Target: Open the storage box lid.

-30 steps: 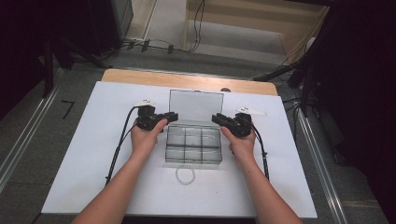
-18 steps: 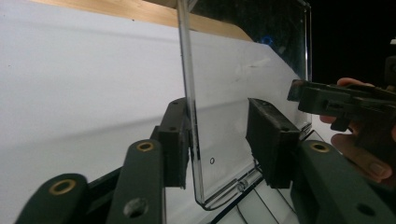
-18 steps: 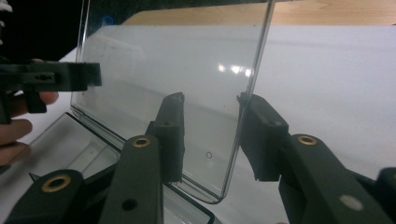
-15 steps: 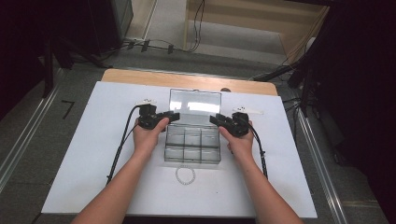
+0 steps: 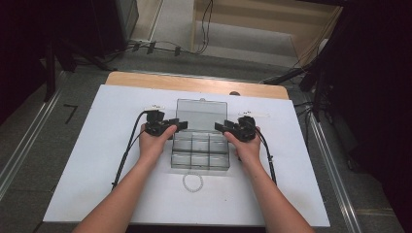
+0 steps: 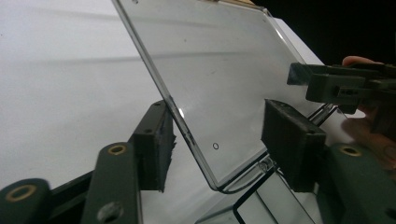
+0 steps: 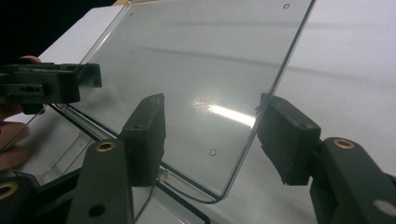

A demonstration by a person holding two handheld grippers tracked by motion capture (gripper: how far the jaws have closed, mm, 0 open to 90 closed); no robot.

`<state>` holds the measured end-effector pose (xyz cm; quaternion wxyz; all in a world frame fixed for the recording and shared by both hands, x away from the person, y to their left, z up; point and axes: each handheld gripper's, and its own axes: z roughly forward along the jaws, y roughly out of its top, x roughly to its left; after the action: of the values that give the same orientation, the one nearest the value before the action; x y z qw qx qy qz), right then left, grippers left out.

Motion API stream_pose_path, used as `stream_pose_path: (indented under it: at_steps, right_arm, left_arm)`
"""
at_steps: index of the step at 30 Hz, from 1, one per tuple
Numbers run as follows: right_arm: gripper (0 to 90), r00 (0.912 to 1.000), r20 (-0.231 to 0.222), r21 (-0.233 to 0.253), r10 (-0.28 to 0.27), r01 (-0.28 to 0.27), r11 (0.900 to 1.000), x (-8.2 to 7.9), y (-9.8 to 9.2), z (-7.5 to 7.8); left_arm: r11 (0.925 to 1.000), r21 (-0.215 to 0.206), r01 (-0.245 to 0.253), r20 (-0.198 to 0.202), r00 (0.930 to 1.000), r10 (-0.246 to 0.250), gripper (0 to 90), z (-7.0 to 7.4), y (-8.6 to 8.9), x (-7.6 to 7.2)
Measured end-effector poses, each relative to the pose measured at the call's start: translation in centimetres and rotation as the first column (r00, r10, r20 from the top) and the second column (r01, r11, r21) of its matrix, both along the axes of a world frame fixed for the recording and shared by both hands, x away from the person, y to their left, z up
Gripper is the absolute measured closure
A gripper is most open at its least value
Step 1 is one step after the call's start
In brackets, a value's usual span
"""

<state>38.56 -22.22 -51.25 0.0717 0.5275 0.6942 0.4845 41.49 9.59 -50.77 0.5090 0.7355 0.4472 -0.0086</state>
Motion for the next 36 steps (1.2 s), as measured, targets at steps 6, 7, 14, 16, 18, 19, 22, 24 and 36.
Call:
stream_pose_path:
  at_steps: [6, 7, 14, 16, 18, 19, 22, 24, 36]
  right_arm:
    - [31.5, 0.9997, -0.011, -0.051, -0.021, 0.021, 0.998, 0.0, 0.1, 0.3]
    - [30.0, 0.9998, -0.002, -0.049, -0.019, 0.019, 0.999, -0.1, 0.0, 0.4]
    - [15.2, 0.999, 0.045, -0.067, 0.007, -0.004, 0.998, -0.8, -0.2, 1.2]
    - [11.4, 0.9976, 0.066, -0.087, 0.022, -0.017, 0.996, -1.3, -0.1, 1.5]
    - [8.6, 0.9958, 0.083, -0.1, 0.039, -0.031, 0.995, -1.8, -0.1, 1.8]
    - [8.5, 0.9948, 0.092, -0.104, 0.045, -0.035, 0.994, -2.1, -0.1, 1.9]
    - [7.3, 0.9918, 0.112, -0.093, 0.062, -0.051, 0.994, -3.0, -0.2, 2.1]
    - [7.2, 0.9903, 0.12, -0.084, 0.07, -0.06, 0.995, -3.5, -0.3, 2.1]
    - [0.4, 0.9706, 0.19, -0.101, 0.147, -0.13, 0.986, -6.3, 0.5, 3.5]
  left_arm:
    - [0.9999, 0.001, -0.017, 0.009, 0.9998, 0.017, 30.1, 0.2, 0.5, -0.3]
    - [0.9999, -0.004, -0.013, 0.015, 0.9998, 0.013, 29.5, 0.3, 0.6, -0.4]
    - [0.9999, -0.014, 0.007, 0.11, 0.9939, -0.006, 17.0, 1.9, 1.4, -1.6]
    - [0.9998, -0.017, 0.013, 0.143, 0.9897, -0.011, 12.7, 2.4, 1.9, -2.1]
    - [0.9994, -0.025, 0.024, 0.161, 0.9868, -0.02, 9.2, 2.7, 2.2, -2.5]
    - [0.9993, -0.028, 0.026, 0.17, 0.9852, -0.021, 7.6, 2.8, 2.4, -2.7]
    - [0.9988, -0.034, 0.034, 0.195, 0.9804, -0.027, 2.7, 3.2, 2.9, -3.4]
    - [0.9986, -0.037, 0.037, 0.21, 0.9773, -0.029, 1.8, 3.4, 3.2, -3.7]
    - [0.9976, -0.014, 0.069, 0.269, 0.961, -0.062, 0.0, 4.0, 4.1, -6.3]
